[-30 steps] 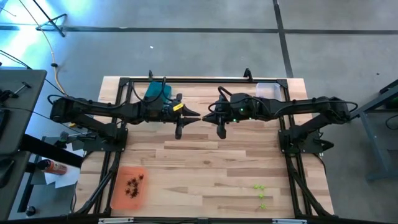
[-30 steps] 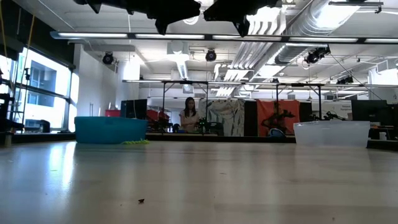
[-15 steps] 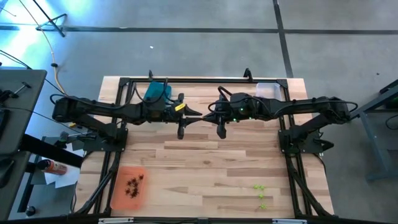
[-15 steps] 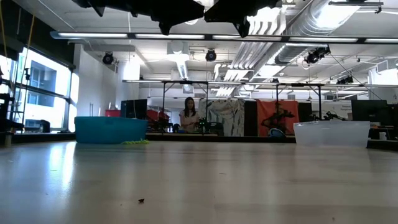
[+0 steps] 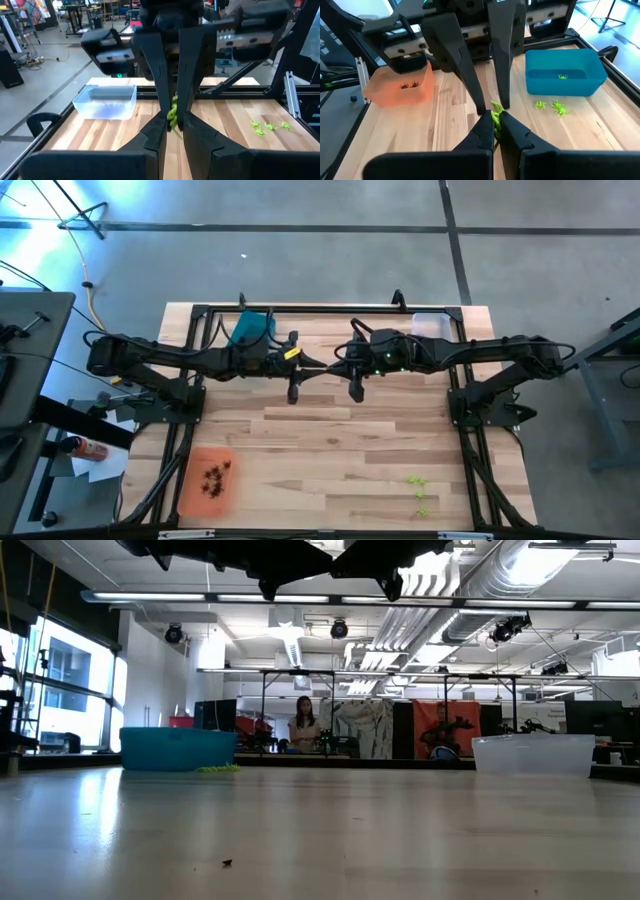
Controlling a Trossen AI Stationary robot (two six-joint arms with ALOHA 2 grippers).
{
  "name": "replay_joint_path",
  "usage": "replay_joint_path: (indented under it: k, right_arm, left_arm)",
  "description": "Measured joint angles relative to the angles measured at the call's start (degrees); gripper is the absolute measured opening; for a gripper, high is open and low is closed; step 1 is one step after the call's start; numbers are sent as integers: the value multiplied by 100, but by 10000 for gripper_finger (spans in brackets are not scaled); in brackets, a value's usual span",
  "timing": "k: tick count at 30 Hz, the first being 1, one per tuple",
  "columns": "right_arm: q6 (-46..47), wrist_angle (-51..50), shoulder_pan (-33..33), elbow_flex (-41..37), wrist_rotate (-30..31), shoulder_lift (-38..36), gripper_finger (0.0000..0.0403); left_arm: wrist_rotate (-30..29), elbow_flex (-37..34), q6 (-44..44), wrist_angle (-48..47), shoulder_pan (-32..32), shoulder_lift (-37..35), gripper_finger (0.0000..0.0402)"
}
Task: Sort Halloween decoration
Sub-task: Put the green spider toy into the blue bin
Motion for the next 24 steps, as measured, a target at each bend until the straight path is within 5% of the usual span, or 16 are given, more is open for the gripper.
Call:
replay_joint_path:
  k: [24]
  right_arm:
    - [-2,-27,0,0,-11,2,0]
  left_arm:
    - [-20,2,204,-46,8,-32,39]
